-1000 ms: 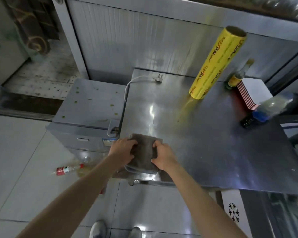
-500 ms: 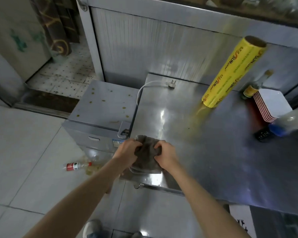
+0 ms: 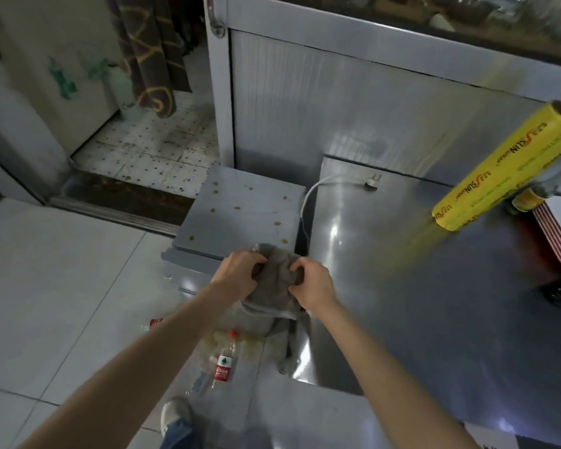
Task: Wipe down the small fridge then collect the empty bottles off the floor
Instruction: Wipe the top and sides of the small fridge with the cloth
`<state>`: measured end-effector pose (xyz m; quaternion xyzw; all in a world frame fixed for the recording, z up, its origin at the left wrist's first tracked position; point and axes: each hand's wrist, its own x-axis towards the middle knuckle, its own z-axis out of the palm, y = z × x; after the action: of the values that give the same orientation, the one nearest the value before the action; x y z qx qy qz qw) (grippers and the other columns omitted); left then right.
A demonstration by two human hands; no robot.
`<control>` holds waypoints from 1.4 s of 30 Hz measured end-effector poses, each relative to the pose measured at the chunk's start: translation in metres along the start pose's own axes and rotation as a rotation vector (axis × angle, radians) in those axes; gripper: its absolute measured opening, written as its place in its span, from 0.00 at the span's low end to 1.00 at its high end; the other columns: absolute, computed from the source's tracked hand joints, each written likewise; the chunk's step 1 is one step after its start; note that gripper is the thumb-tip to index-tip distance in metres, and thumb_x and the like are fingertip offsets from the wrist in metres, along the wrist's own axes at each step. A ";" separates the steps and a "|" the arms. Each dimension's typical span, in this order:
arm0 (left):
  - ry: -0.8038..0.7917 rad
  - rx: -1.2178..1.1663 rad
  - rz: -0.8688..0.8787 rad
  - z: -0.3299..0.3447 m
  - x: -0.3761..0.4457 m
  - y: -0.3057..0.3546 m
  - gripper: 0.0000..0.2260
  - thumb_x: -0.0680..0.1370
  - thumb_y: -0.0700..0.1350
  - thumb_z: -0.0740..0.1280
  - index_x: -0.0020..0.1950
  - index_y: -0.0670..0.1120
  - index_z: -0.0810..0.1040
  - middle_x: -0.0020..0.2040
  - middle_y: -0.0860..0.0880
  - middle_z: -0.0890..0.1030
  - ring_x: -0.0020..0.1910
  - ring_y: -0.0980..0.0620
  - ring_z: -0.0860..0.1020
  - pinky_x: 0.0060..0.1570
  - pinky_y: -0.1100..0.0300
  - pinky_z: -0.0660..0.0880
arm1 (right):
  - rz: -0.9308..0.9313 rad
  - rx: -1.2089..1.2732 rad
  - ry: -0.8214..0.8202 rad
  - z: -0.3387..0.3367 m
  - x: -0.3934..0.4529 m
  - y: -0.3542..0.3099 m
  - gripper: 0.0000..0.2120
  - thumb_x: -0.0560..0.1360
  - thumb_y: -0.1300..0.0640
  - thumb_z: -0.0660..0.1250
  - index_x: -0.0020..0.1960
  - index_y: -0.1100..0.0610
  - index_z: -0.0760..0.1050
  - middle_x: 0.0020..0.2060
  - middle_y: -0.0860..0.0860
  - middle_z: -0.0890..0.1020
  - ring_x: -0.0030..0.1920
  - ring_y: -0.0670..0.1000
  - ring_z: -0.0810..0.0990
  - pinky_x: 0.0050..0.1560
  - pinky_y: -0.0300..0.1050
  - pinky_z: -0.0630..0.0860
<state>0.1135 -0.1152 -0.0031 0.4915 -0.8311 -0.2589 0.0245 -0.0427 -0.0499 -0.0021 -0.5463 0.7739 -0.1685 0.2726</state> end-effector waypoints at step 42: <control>-0.043 -0.115 -0.082 0.002 0.142 -0.194 0.22 0.74 0.36 0.65 0.67 0.47 0.74 0.67 0.45 0.74 0.66 0.46 0.72 0.66 0.58 0.67 | 0.206 -0.080 -0.089 0.122 0.179 -0.073 0.18 0.72 0.61 0.68 0.62 0.53 0.75 0.60 0.53 0.78 0.60 0.55 0.76 0.60 0.48 0.74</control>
<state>0.1956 -0.3065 -0.1232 0.5174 -0.7942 -0.3176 0.0241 0.0401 -0.2383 -0.1009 -0.4812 0.8192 -0.0843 0.3006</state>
